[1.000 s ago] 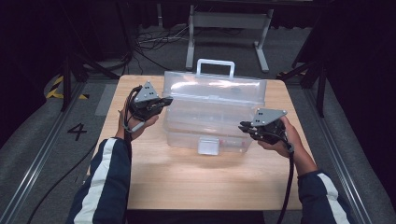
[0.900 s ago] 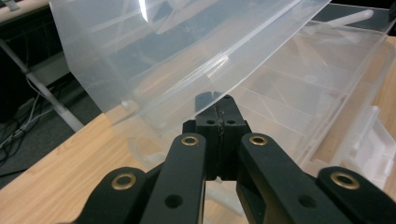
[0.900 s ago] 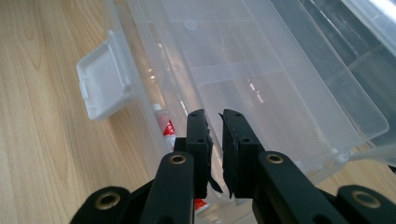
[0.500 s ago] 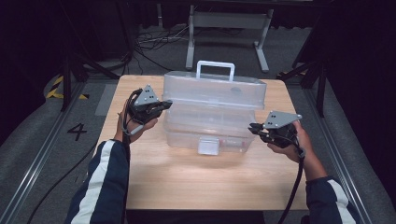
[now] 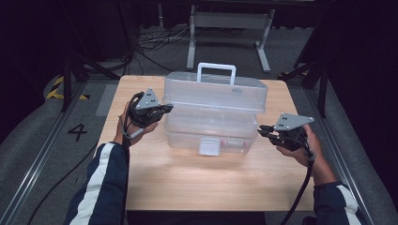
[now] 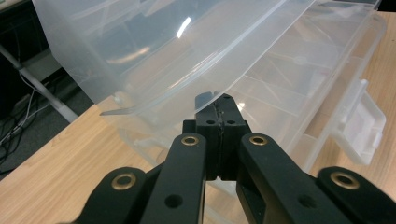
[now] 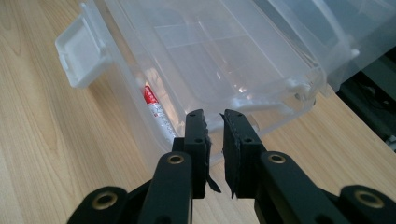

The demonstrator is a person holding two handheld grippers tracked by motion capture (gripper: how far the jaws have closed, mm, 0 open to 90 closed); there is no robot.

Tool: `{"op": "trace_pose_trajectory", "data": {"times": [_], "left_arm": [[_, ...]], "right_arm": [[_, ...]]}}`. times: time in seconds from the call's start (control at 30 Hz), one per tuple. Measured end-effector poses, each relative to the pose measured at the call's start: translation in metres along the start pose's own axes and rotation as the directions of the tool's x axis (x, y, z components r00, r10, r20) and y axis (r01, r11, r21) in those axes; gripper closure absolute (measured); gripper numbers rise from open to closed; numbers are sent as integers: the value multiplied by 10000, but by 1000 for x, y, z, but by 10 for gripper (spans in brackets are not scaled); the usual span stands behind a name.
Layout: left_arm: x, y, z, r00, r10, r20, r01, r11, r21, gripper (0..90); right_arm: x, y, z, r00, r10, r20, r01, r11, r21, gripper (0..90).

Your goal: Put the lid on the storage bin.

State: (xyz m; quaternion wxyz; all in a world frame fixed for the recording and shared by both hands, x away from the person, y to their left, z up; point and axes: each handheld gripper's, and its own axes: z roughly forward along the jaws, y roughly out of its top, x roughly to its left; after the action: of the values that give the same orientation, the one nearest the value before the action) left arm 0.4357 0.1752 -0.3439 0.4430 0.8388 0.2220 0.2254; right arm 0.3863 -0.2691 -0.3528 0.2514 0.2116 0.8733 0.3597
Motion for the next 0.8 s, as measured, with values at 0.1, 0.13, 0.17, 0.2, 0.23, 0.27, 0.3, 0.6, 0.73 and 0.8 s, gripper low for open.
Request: {"op": "trace_pose_trajectory", "data": {"times": [0.1,0.13,0.17,0.2,0.23,0.27,0.3,0.6,0.73,0.8], "left_arm": [[-1,-2,0,9999,109,55,-110,9999,131,900],[-2,-2,0,9999,160,35,-161,9997,188,900],[-3,-3,0,9999,135,62,-137,9997,218,900],[-3,-4,0,9999,145,59,-146,9996,243,900],[-3,-5,0,9999,151,66,-153,9996,258,900],[-4,-5,-1,9999,150,57,-152,9995,266,900],[-4,-6,-1,9999,133,75,-135,9996,254,900],[-7,-12,-4,9998,148,155,-154,9991,389,900],[-8,-15,-6,9997,94,209,-102,9991,414,900],[-8,-17,-6,9996,88,251,-99,9990,432,900]], "right_arm": [[-1,-3,0,9999,128,-12,-128,9999,16,801],[-2,-4,0,9999,139,-3,-139,9999,34,799],[-2,-5,0,9998,187,20,-187,9998,31,796],[-2,-6,0,9997,222,40,-222,9997,48,795],[-3,-7,0,9997,260,51,-260,9996,68,796],[-3,-8,0,9996,292,55,-292,9996,57,796],[-3,-9,1,9994,336,49,-337,9994,99,796],[-2,-13,3,9991,426,-55,-424,9988,237,787],[-1,-15,5,9992,392,-99,-388,9987,321,784],[-1,-15,5,9992,397,-106,-393,9986,343,784]]}}
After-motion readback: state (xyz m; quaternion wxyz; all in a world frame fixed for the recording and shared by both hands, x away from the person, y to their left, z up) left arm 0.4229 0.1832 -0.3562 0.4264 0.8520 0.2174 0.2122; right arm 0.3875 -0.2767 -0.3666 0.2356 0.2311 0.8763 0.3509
